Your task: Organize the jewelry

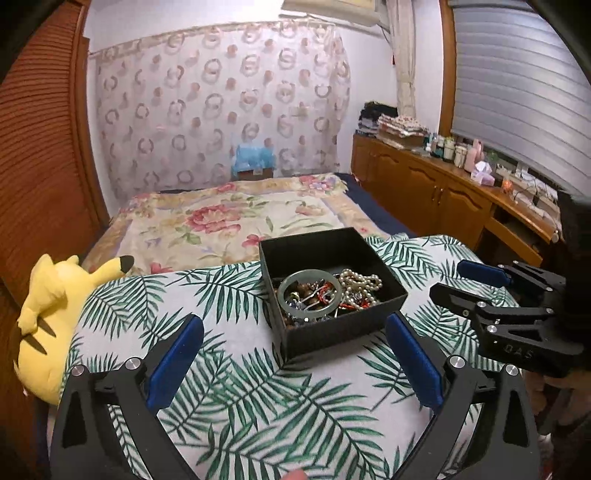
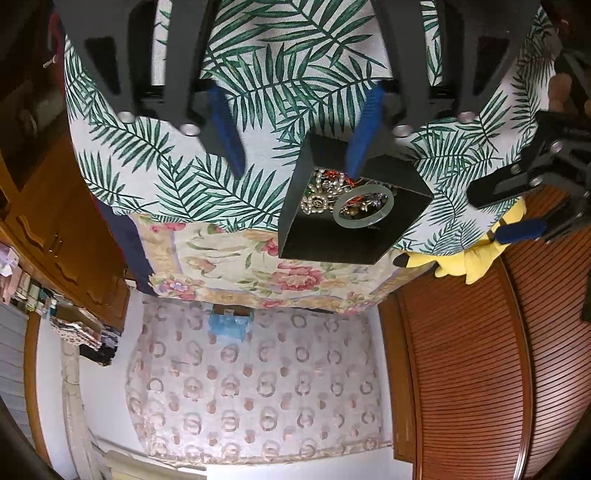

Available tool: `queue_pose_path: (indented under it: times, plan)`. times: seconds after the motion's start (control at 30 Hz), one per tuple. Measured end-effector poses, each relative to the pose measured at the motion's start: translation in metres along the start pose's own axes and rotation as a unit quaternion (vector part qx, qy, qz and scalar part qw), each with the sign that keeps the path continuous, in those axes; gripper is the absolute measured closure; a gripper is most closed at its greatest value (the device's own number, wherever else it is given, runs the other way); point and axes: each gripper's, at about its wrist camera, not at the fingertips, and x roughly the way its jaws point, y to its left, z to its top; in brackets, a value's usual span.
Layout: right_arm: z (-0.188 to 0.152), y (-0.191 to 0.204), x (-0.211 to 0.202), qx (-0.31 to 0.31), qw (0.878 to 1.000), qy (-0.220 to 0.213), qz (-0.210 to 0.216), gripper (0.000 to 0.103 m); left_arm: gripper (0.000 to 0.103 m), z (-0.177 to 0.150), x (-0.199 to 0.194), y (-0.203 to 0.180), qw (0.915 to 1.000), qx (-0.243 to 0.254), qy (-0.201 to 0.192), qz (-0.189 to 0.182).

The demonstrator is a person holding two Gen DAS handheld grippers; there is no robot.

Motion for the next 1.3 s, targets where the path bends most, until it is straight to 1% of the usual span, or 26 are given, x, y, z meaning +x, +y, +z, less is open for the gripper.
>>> queue_pose_path:
  times: [0.03, 0.1, 0.27, 0.43, 0.6, 0.77, 1.07, 1.3]
  plan:
    - [0.000, 0.001, -0.002, 0.001, 1.000, -0.003, -0.001, 0.028, 0.008, -0.001, -0.003, 0.000, 1.0000, -0.002, -0.003, 0.002]
    - [0.000, 0.003, -0.008, 0.002, 1.000, -0.011, -0.006, 0.016, 0.008, -0.002, -0.011, 0.001, 0.9999, -0.004, -0.010, 0.007]
    - [0.001, 0.010, -0.025, 0.000, 0.999, -0.033, -0.018, 0.003, 0.008, -0.004, -0.027, 0.002, 0.9996, -0.006, -0.022, 0.014]
    - [0.000, 0.014, -0.045, 0.009, 0.998, -0.052, -0.020, 0.003, 0.008, -0.008, -0.042, 0.003, 0.9990, -0.011, -0.037, 0.021]
    - [-0.005, 0.019, -0.070, 0.018, 0.997, -0.078, -0.021, 0.003, 0.008, -0.015, -0.054, 0.004, 0.9987, -0.014, -0.039, 0.029]
    - [-0.015, 0.021, -0.089, 0.027, 0.995, -0.095, -0.020, 0.003, 0.008, -0.026, -0.066, 0.008, 0.9988, -0.021, -0.035, 0.029]
    - [-0.027, 0.021, -0.097, 0.029, 0.995, -0.094, -0.023, 0.003, 0.008, -0.036, -0.077, 0.009, 0.9986, -0.022, -0.037, 0.029]
    - [-0.027, 0.021, -0.096, 0.030, 0.995, -0.095, -0.023, 0.003, 0.008, -0.038, -0.079, 0.008, 0.9986, -0.020, -0.037, 0.032]
